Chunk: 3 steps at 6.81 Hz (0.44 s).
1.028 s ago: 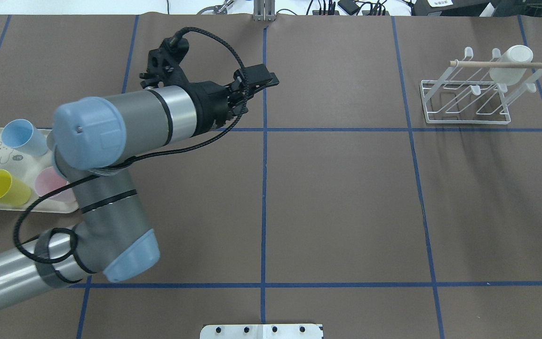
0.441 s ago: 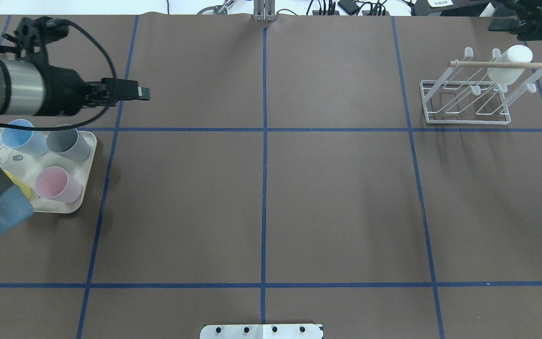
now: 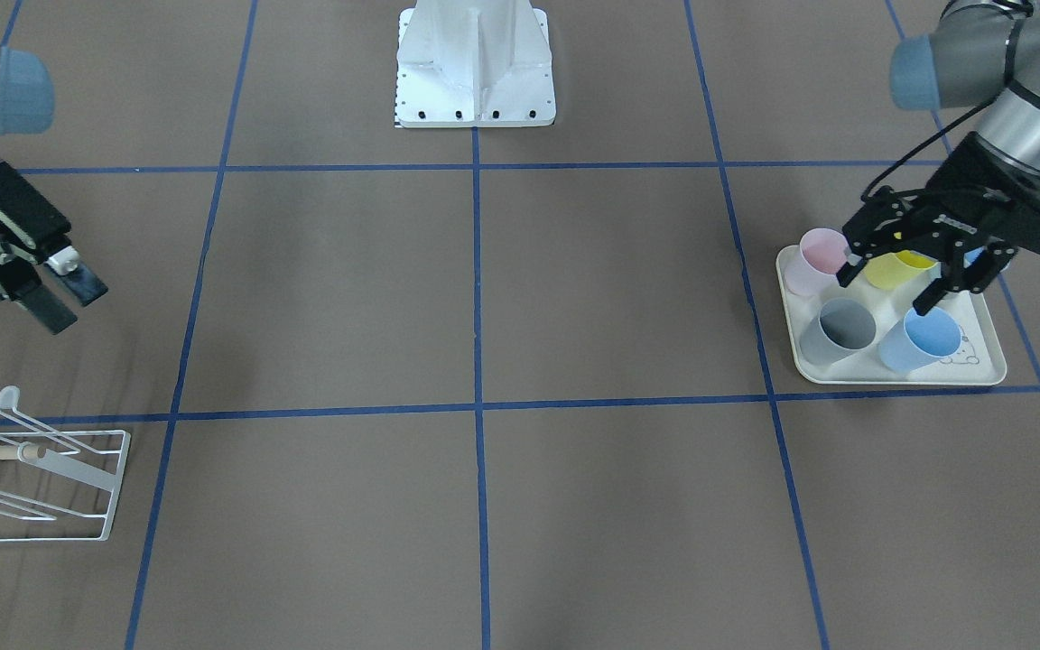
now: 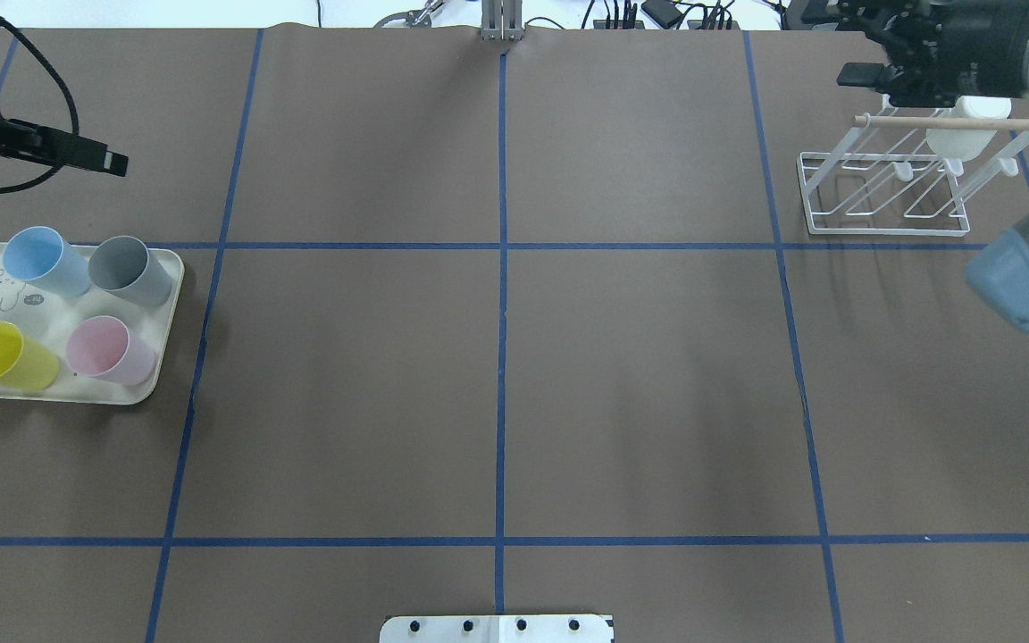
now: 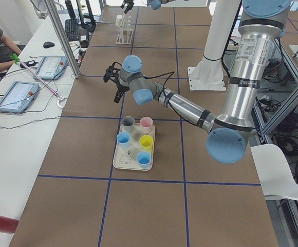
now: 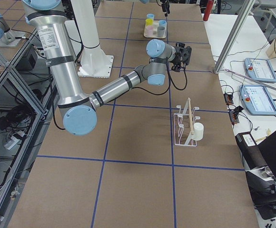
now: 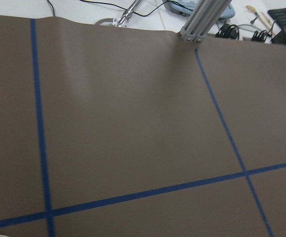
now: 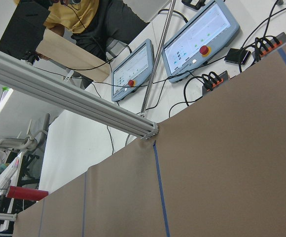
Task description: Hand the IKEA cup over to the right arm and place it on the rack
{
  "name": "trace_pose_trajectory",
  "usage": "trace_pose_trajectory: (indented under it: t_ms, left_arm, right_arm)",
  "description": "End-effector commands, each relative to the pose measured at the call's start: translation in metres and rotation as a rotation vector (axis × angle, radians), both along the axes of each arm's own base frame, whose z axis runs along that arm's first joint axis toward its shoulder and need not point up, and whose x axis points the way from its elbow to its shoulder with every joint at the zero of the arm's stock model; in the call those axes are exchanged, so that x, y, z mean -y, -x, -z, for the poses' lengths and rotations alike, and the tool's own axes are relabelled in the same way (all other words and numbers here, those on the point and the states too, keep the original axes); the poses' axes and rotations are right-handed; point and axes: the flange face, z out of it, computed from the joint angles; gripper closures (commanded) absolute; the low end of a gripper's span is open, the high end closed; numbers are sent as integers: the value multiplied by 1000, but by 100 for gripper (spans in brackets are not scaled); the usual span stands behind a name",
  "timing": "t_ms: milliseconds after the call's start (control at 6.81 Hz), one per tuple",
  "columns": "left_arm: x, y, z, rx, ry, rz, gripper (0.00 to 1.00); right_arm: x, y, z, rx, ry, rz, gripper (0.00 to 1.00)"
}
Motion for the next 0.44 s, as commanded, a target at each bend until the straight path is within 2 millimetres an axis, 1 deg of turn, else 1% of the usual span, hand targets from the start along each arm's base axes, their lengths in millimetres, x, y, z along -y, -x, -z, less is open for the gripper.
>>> trace_pose_trajectory:
  t_ms: [0, 147, 294]
  left_arm:
    - [30, 37, -72, 148, -53, -83, 1]
    - [39, 51, -103, 195, -68, -111, 1]
    - [44, 50, -132, 222, -62, -144, 1]
  right_arm:
    - [-17, 46, 6, 8, -9, -15, 0]
    - [-20, 57, 6, 13, -6, -33, 0]
    - [-20, 63, 16, 42, 4, -29, 0]
